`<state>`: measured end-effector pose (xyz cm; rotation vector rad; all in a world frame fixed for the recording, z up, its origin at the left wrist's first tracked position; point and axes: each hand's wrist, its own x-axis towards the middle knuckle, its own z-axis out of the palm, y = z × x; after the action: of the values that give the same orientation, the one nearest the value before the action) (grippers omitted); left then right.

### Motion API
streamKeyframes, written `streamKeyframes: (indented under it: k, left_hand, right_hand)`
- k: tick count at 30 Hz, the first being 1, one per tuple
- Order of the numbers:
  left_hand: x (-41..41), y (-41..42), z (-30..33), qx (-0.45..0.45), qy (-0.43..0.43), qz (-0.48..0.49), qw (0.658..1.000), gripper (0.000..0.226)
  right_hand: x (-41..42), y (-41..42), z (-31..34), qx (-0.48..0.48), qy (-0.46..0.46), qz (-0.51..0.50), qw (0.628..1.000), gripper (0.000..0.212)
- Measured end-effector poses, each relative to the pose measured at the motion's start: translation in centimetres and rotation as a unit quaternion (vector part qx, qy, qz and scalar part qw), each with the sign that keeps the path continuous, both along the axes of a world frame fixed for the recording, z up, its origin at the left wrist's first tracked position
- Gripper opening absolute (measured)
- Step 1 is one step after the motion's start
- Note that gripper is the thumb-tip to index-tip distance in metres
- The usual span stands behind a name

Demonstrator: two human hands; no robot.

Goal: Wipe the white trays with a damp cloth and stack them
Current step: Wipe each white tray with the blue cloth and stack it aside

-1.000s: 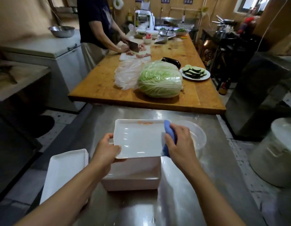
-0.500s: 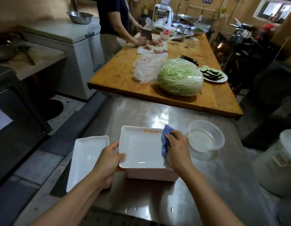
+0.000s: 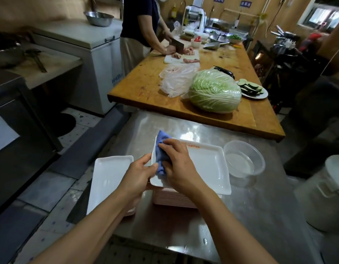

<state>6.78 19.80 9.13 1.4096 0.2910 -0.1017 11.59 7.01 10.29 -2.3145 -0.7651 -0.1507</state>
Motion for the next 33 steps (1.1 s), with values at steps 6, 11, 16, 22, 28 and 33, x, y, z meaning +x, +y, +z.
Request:
streamKeyframes:
  k: [6, 11, 16, 22, 28, 33]
  left_hand:
    - [0.9, 0.6, -0.1, -0.052, -0.006, 0.007, 0.999, 0.028]
    - [1.7, 0.3, -0.1, -0.083, 0.016, 0.036, 0.996, 0.024]
    - [2.2, -0.4, 0.4, -0.043, 0.022, 0.043, 0.998, 0.035]
    - [2.3, 0.2, 1.2, -0.010, 0.013, 0.066, 0.998, 0.028]
    - [2.2, 0.8, 1.6, -0.008, 0.004, 0.049, 0.999, 0.029]
    - [1.8, 1.0, 1.5, -0.009, -0.003, 0.008, 1.000, 0.031]
  right_hand:
    - [-2.3, -0.7, 0.7, -0.025, -0.009, 0.046, 0.999, 0.036]
    - [-3.5, -1.3, 1.1, -0.082, -0.047, 0.052, 0.994, 0.034]
    - [-4.1, -1.9, 0.7, -0.151, -0.100, 0.030, 0.983, 0.030]
    - [-3.8, -7.6, 0.4, -0.158, -0.100, -0.085, 0.979, 0.030]
    - [-2.1, -10.5, 0.6, -0.225, -0.074, -0.152, 0.960, 0.026]
    - [0.8, -10.0, 1.5, -0.176, -0.095, -0.160, 0.967, 0.025]
